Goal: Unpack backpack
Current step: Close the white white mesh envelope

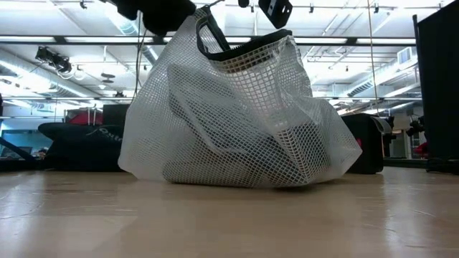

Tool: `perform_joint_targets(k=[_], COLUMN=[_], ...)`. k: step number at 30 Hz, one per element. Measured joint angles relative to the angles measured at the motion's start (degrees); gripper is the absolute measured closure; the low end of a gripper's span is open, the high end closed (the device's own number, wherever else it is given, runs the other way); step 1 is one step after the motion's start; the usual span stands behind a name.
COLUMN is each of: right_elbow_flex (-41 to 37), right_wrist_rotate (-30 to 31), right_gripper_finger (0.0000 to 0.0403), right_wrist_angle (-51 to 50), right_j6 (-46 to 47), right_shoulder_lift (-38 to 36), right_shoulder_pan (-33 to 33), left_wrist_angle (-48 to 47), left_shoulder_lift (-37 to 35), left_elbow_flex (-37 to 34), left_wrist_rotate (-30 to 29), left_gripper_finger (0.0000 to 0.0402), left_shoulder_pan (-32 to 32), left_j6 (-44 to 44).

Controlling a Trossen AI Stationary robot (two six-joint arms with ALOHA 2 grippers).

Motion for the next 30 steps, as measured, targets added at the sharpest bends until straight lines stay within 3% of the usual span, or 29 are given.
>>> perform_joint_targets(k=[6, 12, 15, 21, 25, 30], right_elbow_flex=[0.0, 0.0, 0.0, 0.0, 0.0, 0.0], right_wrist_rotate=[0.0, 0.0, 0.0, 0.1, -0.6, -5.6], right_gripper_finger=[0.0403, 0.0403, 0.0403, 0.0403, 0.0403, 0.0403], right_wrist_angle=[0.0, 0.0, 0.0, -0.1, -0.4, -2.6], right_j6=[0.0, 0.0, 0.0, 0.2, 1.0, 4.2], right_shoulder_lift=[0.0, 0.0, 0.0, 0.0, 0.0, 0.0], right_shoulder_pan=[0.0, 0.0, 0.0, 0.0, 0.0, 0.1], left_wrist_angle=[0.0, -0.2, -0.2, 1.6, 3.0, 2.8], left_shoulder_lift=[2.8, 4.6, 4.6, 4.6, 4.6, 3.4], left_elbow_flex=[2.1, 2.4, 2.4, 2.4, 2.4, 2.4], left_wrist_rotate=[-2.4, -2.4, -2.4, -2.3, -2.3, -3.2], left_gripper_finger=[0.0182, 0.0222, 0.0265, 0.0387, 0.0399, 0.0401], left_shoulder_pan=[-0.2, -0.2, -0.2, -0.2, -0.2, -0.2], left_j6=[0.4, 0.5, 0.5, 2.5, 4.0, 4.5])
